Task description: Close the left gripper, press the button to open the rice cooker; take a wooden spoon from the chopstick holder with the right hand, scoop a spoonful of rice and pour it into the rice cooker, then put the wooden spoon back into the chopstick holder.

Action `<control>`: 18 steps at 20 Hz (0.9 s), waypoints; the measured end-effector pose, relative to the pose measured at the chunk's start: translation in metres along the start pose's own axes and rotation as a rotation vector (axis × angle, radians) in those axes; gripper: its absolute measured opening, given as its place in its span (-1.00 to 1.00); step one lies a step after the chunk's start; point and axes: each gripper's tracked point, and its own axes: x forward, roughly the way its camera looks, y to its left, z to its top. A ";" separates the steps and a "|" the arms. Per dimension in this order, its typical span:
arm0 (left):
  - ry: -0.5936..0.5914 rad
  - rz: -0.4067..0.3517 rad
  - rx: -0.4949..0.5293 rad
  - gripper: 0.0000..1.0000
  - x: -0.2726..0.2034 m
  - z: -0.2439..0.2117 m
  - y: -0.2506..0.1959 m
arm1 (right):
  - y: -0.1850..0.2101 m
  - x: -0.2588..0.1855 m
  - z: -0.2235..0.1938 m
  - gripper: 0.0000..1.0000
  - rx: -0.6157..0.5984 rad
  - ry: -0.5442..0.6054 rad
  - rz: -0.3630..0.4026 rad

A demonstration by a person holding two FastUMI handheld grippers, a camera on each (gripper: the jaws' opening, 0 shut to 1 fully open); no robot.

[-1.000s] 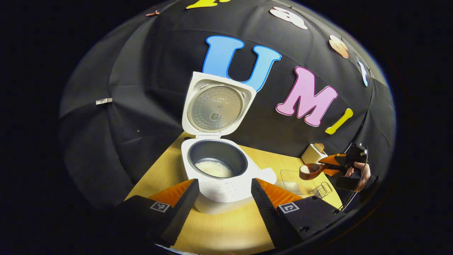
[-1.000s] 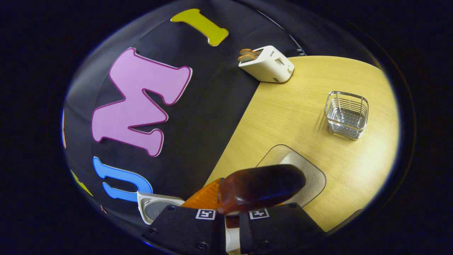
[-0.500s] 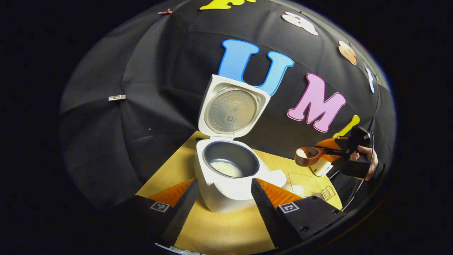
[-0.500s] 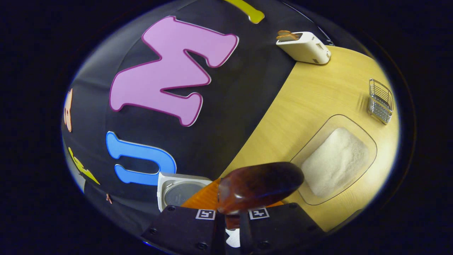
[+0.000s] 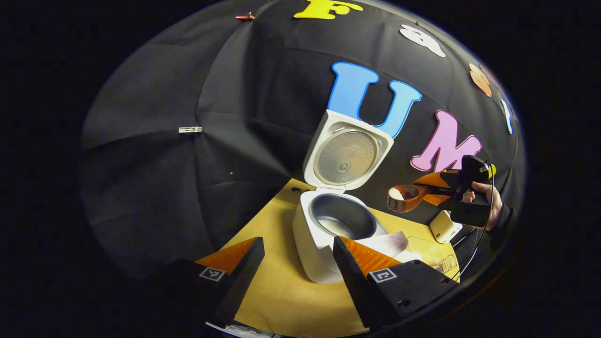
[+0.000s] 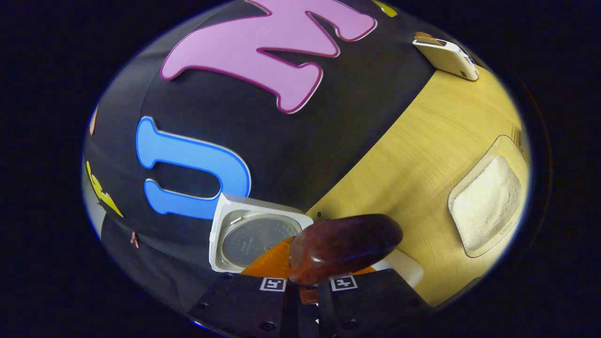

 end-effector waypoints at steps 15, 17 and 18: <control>0.093 0.045 -0.024 0.91 0.009 -0.035 0.024 | 0.020 0.080 -0.081 -0.60 -0.523 0.010 0.032; 0.095 0.044 -0.042 0.91 0.007 -0.043 0.021 | 0.014 0.083 -0.092 -0.61 -0.597 0.016 0.019; 0.095 0.043 -0.047 0.91 0.006 -0.046 0.021 | 0.012 0.084 -0.093 -0.61 -0.643 0.008 0.015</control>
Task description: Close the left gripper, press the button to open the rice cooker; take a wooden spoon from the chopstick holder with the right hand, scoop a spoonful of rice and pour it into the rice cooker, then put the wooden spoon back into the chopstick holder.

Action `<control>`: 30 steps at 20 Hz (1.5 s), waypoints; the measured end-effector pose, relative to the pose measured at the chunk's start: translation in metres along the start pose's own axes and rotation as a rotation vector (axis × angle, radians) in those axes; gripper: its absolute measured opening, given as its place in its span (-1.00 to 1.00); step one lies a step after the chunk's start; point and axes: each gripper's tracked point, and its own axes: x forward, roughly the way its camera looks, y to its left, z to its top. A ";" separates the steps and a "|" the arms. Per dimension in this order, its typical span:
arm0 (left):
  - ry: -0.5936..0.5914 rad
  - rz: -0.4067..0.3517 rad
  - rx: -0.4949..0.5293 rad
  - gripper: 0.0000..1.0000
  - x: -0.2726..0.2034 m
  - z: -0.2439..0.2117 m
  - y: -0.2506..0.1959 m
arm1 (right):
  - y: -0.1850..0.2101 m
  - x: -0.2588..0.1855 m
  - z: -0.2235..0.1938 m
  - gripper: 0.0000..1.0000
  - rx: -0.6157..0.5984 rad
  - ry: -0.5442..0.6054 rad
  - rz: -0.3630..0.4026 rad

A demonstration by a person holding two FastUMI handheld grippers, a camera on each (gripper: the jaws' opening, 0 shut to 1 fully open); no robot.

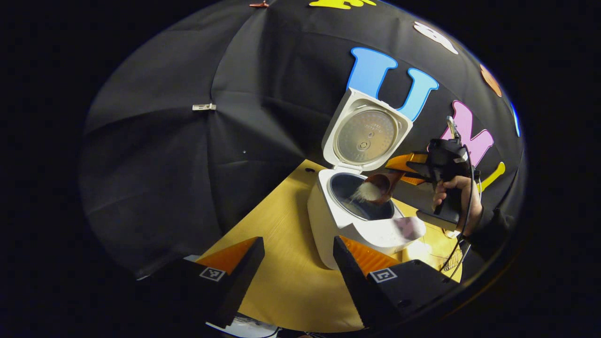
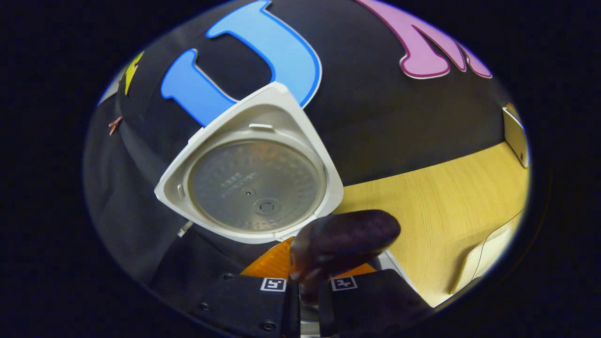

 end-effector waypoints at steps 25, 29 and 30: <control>-0.024 -0.006 -0.071 0.92 -0.006 -0.023 0.001 | 0.064 -0.026 -0.012 -0.61 -0.843 -0.214 0.106; -0.034 -0.031 -0.048 0.91 -0.004 -0.024 -0.007 | 0.074 -0.033 -0.015 -0.61 -0.978 -0.251 0.127; -0.034 -0.035 -0.038 0.91 -0.004 -0.025 -0.008 | 0.076 -0.035 -0.020 -0.61 -0.998 -0.246 0.139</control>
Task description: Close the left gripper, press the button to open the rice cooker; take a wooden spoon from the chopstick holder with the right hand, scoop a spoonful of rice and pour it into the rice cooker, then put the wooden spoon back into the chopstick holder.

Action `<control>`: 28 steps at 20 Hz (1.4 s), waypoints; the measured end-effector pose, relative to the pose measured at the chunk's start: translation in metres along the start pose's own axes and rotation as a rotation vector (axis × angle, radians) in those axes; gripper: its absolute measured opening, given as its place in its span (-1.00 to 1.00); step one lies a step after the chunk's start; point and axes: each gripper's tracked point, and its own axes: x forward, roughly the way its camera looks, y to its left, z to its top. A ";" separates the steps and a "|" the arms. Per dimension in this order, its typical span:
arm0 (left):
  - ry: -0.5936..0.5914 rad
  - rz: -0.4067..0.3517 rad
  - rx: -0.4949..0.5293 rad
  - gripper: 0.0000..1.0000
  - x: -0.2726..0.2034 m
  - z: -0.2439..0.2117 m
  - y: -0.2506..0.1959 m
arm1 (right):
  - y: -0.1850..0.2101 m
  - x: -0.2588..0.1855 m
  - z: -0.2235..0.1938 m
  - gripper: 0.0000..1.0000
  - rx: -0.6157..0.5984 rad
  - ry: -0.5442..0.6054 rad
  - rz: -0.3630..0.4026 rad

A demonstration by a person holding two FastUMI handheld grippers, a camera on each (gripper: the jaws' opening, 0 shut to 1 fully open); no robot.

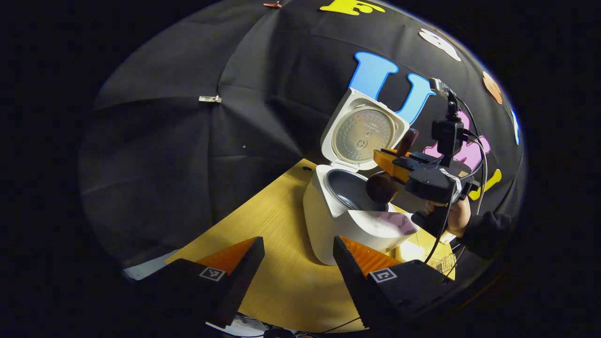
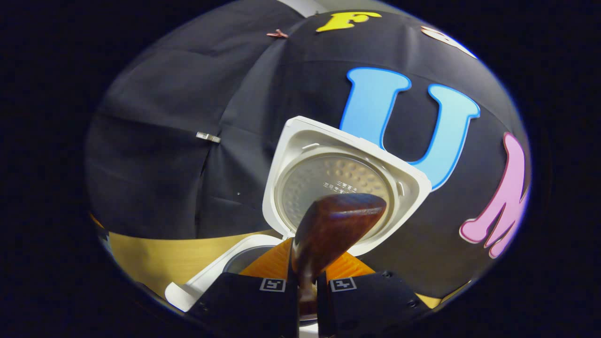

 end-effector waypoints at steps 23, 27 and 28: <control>-0.109 -0.117 0.181 0.91 0.010 0.059 -0.165 | -0.260 -0.195 0.002 -0.61 0.547 -0.070 -0.306; -0.087 -0.121 0.175 0.91 0.010 0.051 -0.196 | -0.318 -0.252 -0.043 -0.61 0.571 -0.046 -0.424; -0.084 -0.120 0.173 0.91 0.009 0.049 -0.203 | -0.332 -0.266 -0.057 -0.61 0.579 -0.032 -0.453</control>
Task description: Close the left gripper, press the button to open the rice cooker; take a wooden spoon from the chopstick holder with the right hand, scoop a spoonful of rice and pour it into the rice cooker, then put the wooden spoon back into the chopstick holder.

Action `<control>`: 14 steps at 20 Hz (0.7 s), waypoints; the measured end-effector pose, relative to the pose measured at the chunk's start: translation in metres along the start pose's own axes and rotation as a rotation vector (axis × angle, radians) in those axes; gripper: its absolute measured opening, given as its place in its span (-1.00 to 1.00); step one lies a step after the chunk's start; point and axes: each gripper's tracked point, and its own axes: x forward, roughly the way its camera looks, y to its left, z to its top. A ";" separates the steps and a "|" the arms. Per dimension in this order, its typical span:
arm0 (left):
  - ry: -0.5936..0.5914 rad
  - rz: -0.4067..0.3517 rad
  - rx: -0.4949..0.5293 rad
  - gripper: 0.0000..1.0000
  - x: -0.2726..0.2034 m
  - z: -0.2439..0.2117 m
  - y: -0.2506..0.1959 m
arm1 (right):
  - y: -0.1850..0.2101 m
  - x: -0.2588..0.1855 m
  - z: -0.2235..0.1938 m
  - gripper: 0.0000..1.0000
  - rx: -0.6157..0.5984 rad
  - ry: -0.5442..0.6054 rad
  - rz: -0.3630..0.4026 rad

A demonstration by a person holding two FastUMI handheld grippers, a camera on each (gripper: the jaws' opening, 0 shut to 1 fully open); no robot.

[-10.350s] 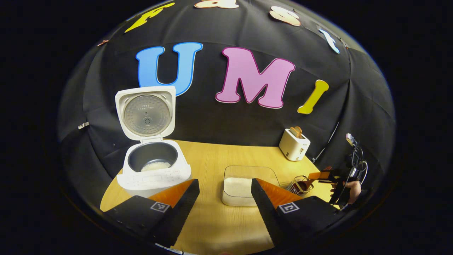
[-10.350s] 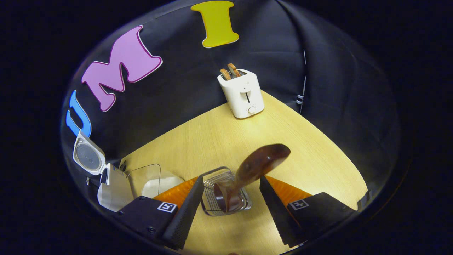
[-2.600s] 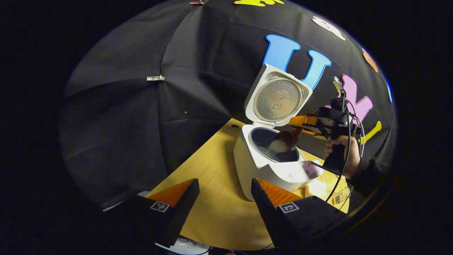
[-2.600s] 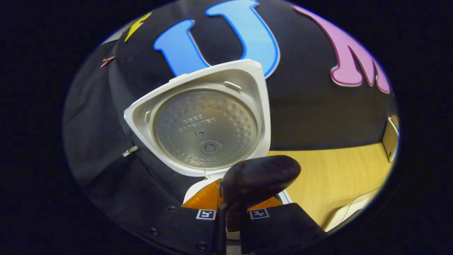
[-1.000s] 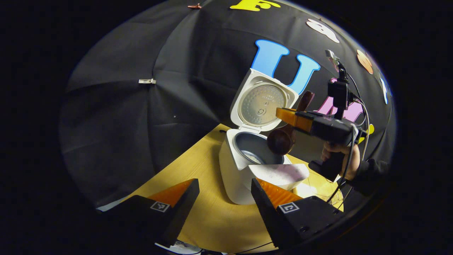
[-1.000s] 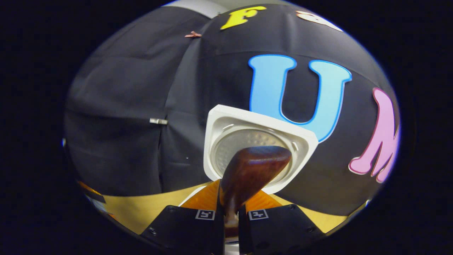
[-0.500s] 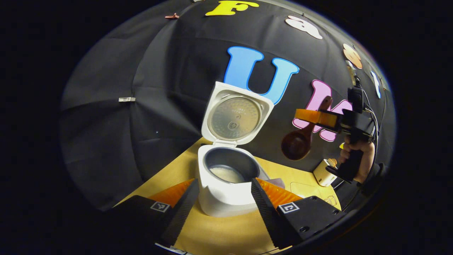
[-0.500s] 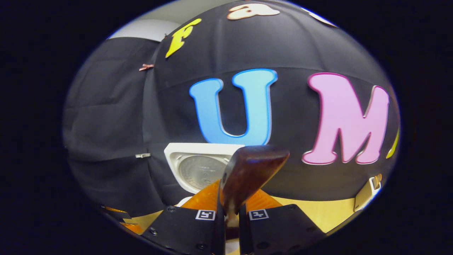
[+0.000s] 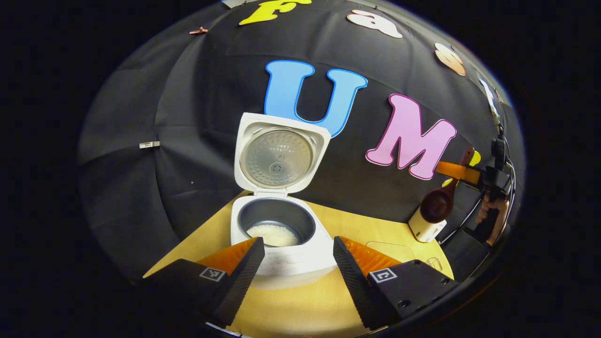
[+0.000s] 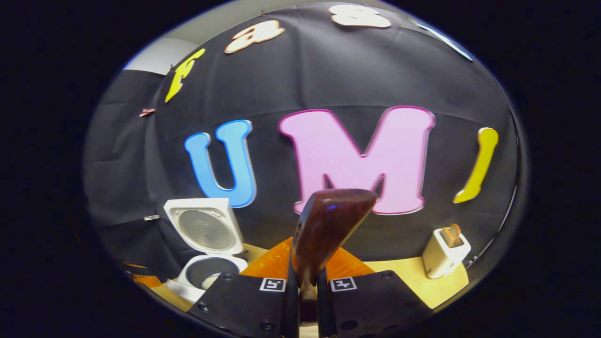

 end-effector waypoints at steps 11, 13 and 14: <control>0.040 0.067 -0.003 0.91 0.015 -0.006 -0.030 | -0.209 -0.070 -0.088 -0.61 0.200 0.106 -0.339; 0.042 0.080 -0.007 0.91 0.019 -0.004 -0.032 | -0.224 -0.077 -0.108 -0.61 0.232 0.130 -0.366; 0.042 0.083 -0.007 0.91 0.019 -0.003 -0.033 | -0.229 -0.080 -0.121 -0.61 0.248 0.146 -0.376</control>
